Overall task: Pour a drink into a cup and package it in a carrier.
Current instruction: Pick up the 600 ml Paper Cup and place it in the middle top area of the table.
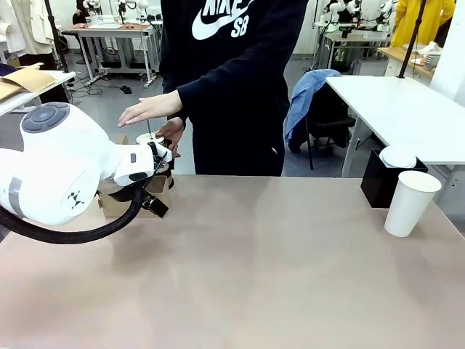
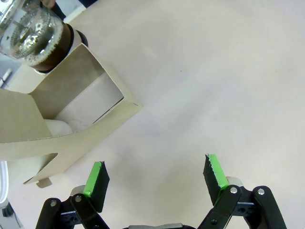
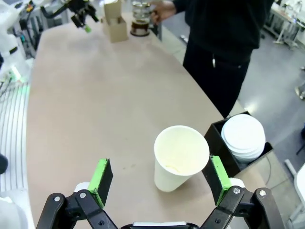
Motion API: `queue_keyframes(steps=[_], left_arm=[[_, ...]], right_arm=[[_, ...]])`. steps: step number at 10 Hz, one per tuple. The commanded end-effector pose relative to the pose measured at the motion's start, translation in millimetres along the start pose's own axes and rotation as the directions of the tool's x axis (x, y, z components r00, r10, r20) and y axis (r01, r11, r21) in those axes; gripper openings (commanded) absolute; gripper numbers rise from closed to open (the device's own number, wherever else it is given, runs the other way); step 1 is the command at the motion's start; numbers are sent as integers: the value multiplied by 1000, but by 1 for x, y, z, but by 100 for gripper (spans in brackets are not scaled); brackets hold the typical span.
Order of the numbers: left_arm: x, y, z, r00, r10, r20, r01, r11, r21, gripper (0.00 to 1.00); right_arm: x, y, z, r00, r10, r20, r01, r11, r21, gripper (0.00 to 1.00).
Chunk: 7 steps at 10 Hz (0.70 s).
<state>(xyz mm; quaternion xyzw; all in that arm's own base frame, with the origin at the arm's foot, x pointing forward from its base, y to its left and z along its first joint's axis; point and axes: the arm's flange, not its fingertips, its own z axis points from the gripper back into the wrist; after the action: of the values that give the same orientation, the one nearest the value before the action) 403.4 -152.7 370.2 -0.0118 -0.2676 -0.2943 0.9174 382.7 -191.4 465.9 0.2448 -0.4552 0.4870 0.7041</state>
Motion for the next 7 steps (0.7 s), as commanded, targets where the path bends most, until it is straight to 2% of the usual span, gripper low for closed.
queue_keyframes(steps=[1,2,3,4,7], left_arm=[[0,1,0,1000,1,0,-1,1000,-1,100],[0,1,0,1000,1,0,-1,1000,-1,100],[0,1,0,1000,1,0,-1,1000,-1,100],[0,1,0,1000,1,0,-1,1000,-1,100],[0,1,0,1000,1,0,-1,1000,-1,100]], right_arm=[[9,2,6,1000,6,13,-6,1000,-11,100],[0,0,0,1000,0,0,0,1000,0,100],[-29,-13,7,988,-2,157,-3,999,34,100],[-51,-14,13,969,3,249,-17,998,54,100],[-117,-19,3,922,9,386,-4,1000,-13,100]])
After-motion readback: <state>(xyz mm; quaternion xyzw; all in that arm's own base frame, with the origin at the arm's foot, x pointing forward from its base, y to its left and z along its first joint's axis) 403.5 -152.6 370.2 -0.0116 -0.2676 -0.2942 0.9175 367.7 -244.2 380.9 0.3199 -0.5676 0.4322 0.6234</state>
